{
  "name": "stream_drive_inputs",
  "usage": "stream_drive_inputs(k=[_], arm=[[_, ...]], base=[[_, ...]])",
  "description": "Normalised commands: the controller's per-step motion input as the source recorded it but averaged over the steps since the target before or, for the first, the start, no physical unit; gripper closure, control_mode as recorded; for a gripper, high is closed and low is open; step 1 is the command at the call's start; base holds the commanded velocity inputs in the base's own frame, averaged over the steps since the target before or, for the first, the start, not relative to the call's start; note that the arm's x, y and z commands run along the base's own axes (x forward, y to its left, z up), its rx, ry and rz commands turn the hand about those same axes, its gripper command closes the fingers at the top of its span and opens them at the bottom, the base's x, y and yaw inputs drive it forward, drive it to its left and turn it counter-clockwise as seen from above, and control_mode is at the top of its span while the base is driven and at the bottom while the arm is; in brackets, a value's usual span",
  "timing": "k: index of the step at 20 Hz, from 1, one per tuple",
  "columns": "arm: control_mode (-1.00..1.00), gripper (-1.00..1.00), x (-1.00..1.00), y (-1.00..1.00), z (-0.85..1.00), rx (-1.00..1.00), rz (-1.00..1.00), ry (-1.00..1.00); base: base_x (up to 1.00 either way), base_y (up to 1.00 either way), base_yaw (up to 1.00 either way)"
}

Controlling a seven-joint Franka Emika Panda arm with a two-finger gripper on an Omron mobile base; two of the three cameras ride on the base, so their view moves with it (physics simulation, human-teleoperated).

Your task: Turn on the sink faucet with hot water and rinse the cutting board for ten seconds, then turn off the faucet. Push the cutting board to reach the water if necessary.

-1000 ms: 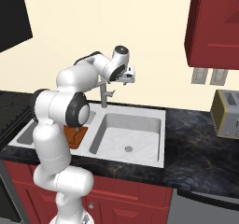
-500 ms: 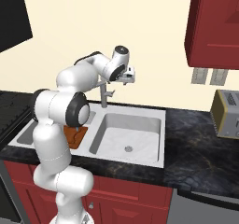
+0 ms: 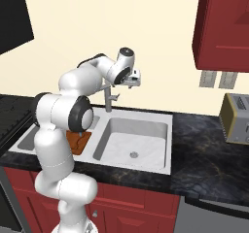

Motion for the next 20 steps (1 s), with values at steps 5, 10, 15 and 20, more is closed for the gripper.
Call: stream_drive_inputs(k=[5, 10, 15, 20], arm=[[-1.00, -1.00, 0.00, 0.00, 0.00, 0.00, 0.00, 0.00], [-1.00, -1.00, 0.00, 0.00, 0.00, 0.00, 0.00, 0.00], [-1.00, -1.00, 0.00, 0.00, 0.00, 0.00, 0.00, 0.00], [-1.00, -1.00, 0.00, 0.00, 0.00, 0.00, 0.00, 0.00]], base=[[0.00, 0.00, 0.00], [0.00, 0.00, 0.00], [0.00, 0.00, 0.00], [0.00, 0.00, 0.00]])
